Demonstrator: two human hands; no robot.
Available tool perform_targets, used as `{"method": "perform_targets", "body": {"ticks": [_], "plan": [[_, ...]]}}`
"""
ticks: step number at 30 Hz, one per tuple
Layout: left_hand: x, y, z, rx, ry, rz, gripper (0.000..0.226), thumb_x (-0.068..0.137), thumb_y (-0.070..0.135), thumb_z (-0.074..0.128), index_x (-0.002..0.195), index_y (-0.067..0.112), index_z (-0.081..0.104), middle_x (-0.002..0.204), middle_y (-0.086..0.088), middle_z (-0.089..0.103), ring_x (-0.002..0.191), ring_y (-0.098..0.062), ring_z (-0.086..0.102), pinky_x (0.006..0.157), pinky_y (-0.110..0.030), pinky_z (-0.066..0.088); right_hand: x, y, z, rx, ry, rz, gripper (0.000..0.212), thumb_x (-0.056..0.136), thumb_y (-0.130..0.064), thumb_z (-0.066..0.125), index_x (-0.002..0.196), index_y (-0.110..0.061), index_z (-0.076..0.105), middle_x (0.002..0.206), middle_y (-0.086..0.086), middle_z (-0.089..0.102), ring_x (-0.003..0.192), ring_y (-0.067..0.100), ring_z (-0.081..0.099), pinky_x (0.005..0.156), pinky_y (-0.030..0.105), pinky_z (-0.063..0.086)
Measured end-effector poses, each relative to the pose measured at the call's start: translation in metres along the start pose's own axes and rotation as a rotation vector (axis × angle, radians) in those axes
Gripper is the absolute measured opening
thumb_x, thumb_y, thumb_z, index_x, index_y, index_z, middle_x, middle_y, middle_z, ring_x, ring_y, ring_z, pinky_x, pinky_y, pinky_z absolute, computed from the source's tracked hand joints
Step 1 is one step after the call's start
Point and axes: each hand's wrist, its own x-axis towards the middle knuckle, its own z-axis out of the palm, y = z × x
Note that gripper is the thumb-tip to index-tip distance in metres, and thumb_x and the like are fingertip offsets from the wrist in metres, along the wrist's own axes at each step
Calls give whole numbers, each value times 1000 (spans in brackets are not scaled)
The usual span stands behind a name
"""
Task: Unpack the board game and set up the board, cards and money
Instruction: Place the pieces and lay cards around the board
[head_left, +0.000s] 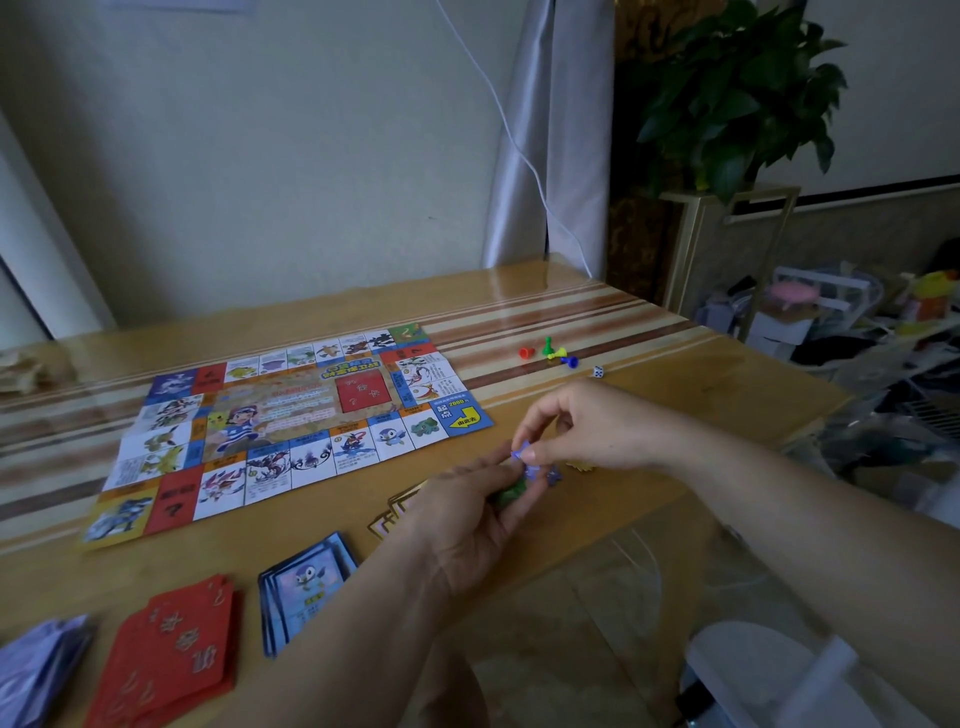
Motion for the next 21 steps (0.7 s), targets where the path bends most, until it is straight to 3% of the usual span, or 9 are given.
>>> {"method": "perform_targets", "body": {"ticks": [7,10,14,16,19,21], "plan": [[-2,1,3,-86,74,-29,17,92,4,51,102,-8,59,107,-27,63,96,-31,64,68,-42,55,5,12,1,30,70,14,13,86,-17,68,77,-27,65,51,-25,57,51,-11,49,56,11,34],[-2,6,-4,-79,84,-7,22,96,7,42,110,-4,57,109,-23,66,105,-31,63,76,-40,56,6,21,-5,195,175,30,14,85,-14,68,78,-25,66,77,-11,67,72,-3,59,72,16,43],[-3,11,-13,-106,80,22,34,96,-1,28,118,-5,54,112,-23,64,108,-31,60,88,-40,50,8,35,1,75,124,97,16,83,-13,71,80,-26,62,75,-5,65,75,9,61,77,29,49],[-3,12,-15,-116,66,25,35,97,-2,26,120,-5,53,110,-24,65,107,-32,61,87,-40,52,11,40,11,0,98,110,18,80,-12,73,78,-25,61,75,-4,63,71,8,59,75,27,49],[-4,11,-18,-139,32,12,36,98,-2,25,120,-4,53,107,-25,67,103,-31,63,82,-41,55,15,44,24,-204,160,58,10,78,-17,75,84,-20,68,77,-6,62,57,-3,48,54,8,36],[-5,11,-19,-153,16,8,36,98,-3,25,121,-4,53,107,-25,67,104,-32,63,76,-44,54,16,47,26,-278,192,29,16,79,-21,75,94,-19,72,83,-8,62,58,-6,46,54,7,33]]}}
